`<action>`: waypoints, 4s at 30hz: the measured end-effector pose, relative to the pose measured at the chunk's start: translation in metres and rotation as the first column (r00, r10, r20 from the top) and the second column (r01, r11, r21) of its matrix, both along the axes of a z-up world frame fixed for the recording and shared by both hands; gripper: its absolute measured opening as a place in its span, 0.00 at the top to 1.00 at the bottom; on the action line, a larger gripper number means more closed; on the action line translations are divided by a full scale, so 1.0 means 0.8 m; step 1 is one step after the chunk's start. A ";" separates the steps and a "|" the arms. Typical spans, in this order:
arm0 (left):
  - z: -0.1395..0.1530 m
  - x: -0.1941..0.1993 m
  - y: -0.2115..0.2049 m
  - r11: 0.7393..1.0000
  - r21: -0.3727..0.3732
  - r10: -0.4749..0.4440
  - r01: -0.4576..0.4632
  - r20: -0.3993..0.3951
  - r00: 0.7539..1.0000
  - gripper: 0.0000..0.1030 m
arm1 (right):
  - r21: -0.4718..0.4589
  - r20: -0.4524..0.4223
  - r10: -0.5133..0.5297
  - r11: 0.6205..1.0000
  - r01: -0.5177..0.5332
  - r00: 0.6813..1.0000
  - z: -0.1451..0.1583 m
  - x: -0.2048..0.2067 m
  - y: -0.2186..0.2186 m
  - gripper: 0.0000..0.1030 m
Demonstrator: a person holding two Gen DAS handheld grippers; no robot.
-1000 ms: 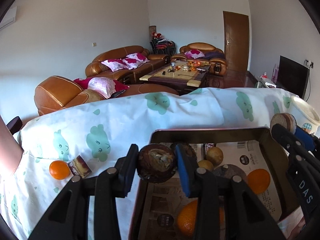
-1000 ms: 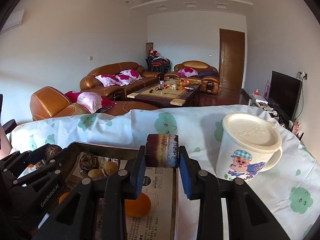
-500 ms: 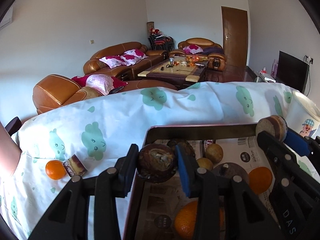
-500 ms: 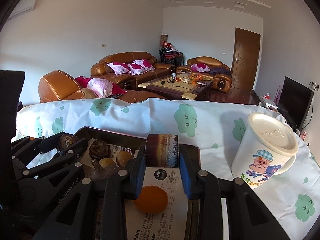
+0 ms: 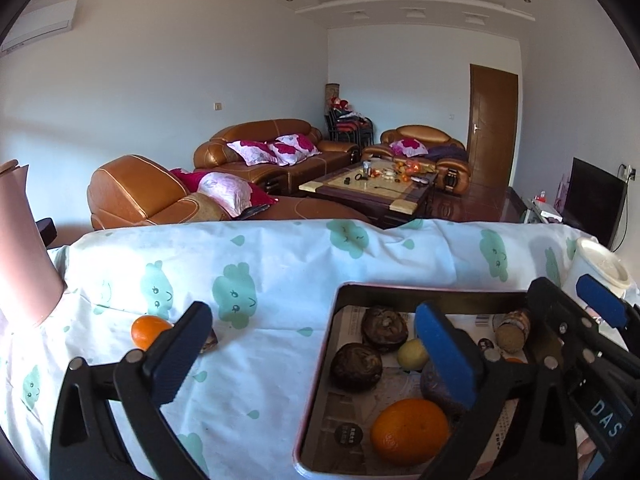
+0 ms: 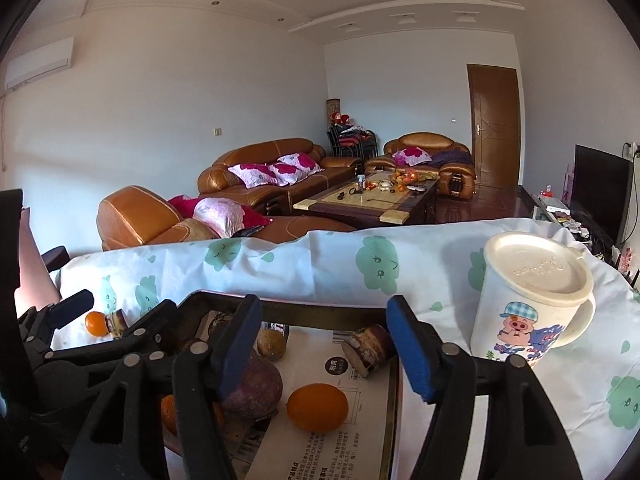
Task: Organize fruits
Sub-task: 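Withdraw both grippers toward the small orange and second cylinder on the cloth, then grasp the small orange with the left gripper while the right grasps the second cylinder, then carry the orange and the cylinder over the pink tin with both grippers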
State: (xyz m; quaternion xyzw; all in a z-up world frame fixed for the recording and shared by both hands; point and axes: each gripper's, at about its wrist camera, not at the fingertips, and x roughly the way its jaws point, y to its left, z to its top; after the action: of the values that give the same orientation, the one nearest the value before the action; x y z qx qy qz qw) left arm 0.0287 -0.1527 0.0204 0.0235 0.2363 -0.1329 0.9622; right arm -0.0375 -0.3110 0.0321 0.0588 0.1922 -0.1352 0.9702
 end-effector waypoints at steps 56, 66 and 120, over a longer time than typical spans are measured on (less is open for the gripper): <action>-0.039 0.061 0.265 0.911 0.062 0.413 -0.409 -0.190 0.891 0.00 | -0.176 -0.130 0.163 0.967 -0.185 0.978 -0.019 0.091 0.241 0.24; -0.051 0.072 0.273 0.915 0.058 0.400 -0.399 -0.257 0.880 0.00 | -0.086 -0.391 0.276 0.939 -0.333 0.878 -0.058 0.181 0.269 0.43; -0.054 0.112 0.229 0.967 0.064 0.254 -0.246 -0.288 0.923 0.65 | -0.043 -0.231 0.326 0.938 -0.345 0.917 -0.037 0.155 0.253 0.68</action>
State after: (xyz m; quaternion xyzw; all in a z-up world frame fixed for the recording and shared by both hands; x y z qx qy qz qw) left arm 0.1186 0.0308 -0.0228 -0.0142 0.3796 -0.0082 0.9250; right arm 0.0863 -0.1084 0.0022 -0.0308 0.2999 0.0196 0.9533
